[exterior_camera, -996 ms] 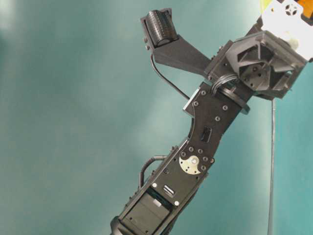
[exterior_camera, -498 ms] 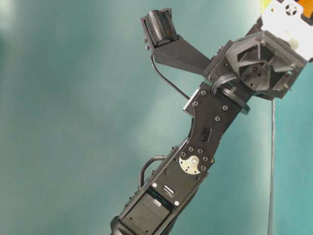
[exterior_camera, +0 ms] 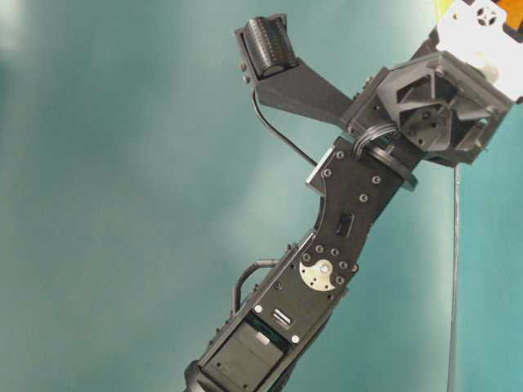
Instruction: Move the cup toward the block with left arm.
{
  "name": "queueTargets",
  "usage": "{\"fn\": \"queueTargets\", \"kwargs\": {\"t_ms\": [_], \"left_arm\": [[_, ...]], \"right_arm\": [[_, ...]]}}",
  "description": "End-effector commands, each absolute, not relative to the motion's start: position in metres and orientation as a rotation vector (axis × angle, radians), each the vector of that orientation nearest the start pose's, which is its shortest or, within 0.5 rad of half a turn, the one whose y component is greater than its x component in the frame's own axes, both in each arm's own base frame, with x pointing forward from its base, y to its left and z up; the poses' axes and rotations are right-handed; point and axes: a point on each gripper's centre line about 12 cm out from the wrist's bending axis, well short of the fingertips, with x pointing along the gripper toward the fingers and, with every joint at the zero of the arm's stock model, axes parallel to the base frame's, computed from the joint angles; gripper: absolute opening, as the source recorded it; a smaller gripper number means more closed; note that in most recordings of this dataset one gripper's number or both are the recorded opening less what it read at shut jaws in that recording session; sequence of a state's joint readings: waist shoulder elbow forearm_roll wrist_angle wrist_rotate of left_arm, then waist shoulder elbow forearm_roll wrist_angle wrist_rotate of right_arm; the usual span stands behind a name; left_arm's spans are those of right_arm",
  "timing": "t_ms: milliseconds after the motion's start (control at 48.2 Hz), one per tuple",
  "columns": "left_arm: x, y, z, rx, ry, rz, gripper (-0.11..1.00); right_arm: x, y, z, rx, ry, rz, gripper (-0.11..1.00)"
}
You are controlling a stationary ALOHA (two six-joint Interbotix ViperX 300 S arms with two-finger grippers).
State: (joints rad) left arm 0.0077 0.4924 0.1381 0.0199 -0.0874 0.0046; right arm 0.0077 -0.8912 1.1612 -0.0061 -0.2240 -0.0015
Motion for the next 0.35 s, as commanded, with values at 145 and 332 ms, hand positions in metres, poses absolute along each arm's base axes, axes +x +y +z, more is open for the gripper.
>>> {"fn": "queueTargets", "kwargs": {"t_ms": [145, 332], "left_arm": [[0.5446, 0.0023, 0.1468, 0.024, 0.485, -0.004, 0.61], [0.5446, 0.0023, 0.1468, 0.024, 0.485, -0.004, 0.61]], "right_arm": [[0.2145, 0.0022, 0.2903, -0.014, 0.009, 0.011, 0.00], [0.2148, 0.0022, 0.2918, -0.015, 0.008, 0.011, 0.00]]}}
